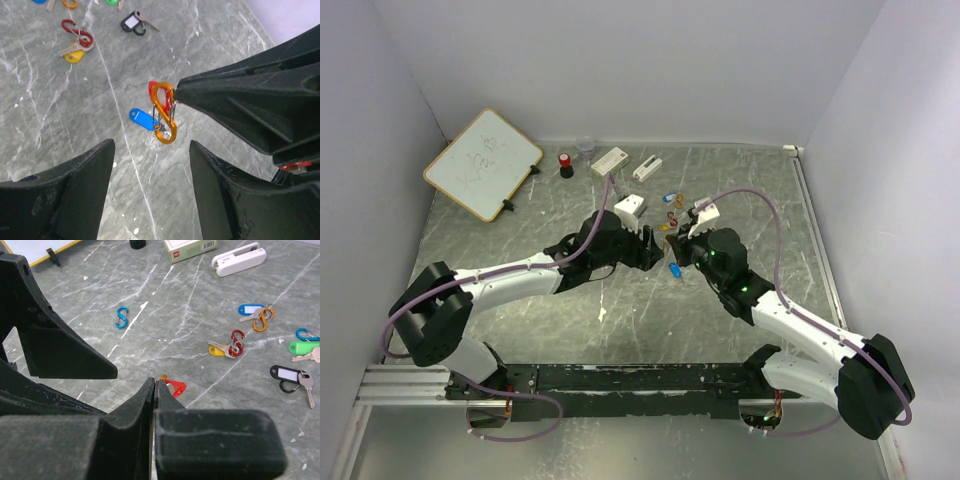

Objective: Put the keys on the keyring

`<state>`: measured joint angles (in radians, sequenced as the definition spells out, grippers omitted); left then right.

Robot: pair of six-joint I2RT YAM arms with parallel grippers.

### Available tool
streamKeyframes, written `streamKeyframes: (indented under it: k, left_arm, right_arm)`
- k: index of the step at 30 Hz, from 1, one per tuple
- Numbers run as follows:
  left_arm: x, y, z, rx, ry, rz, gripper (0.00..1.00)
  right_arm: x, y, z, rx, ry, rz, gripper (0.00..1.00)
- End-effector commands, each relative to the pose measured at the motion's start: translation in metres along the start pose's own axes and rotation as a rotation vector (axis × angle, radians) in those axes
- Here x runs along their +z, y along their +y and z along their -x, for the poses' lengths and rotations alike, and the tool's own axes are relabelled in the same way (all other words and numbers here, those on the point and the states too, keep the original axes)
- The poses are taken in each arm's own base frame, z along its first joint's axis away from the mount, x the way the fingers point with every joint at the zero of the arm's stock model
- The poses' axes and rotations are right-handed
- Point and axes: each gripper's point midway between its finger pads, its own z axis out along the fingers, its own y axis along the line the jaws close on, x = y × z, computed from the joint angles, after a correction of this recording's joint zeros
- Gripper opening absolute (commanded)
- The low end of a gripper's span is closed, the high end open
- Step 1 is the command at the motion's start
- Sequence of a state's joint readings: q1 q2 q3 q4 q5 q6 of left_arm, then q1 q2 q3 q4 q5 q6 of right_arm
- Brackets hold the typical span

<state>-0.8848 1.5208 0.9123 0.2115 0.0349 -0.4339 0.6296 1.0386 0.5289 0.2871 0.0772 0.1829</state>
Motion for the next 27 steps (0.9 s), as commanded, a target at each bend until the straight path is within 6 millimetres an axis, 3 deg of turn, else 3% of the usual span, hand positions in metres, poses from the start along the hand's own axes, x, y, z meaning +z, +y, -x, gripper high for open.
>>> streamKeyframes:
  k: [1,5,10,15,20,27]
  left_arm:
    - [0.004,-0.013,0.016,0.019,-0.068,-0.061,0.72]
    - [0.014,-0.007,0.014,0.032,-0.068,-0.036,0.72]
    - [0.027,0.017,-0.002,0.031,-0.015,0.076,0.72]
    - [0.023,0.039,-0.005,0.014,-0.015,0.189,0.72]
    - [0.014,0.035,0.004,0.002,-0.054,0.168,0.71]
    - [0.001,0.004,0.011,0.050,-0.121,-0.022,0.71]
  right_arm:
    - [-0.001,0.006,0.020,-0.002,-0.058,0.027,0.00]
    - [-0.003,0.008,0.023,-0.003,-0.065,0.036,0.00]
    - [-0.007,0.007,0.029,-0.003,-0.079,0.033,0.00]
    - [-0.010,0.005,0.030,-0.006,-0.081,0.023,0.00]
    - [-0.009,0.005,0.029,-0.010,-0.076,0.022,0.00]
    - [-0.010,0.005,0.025,-0.022,-0.069,0.030,0.00]
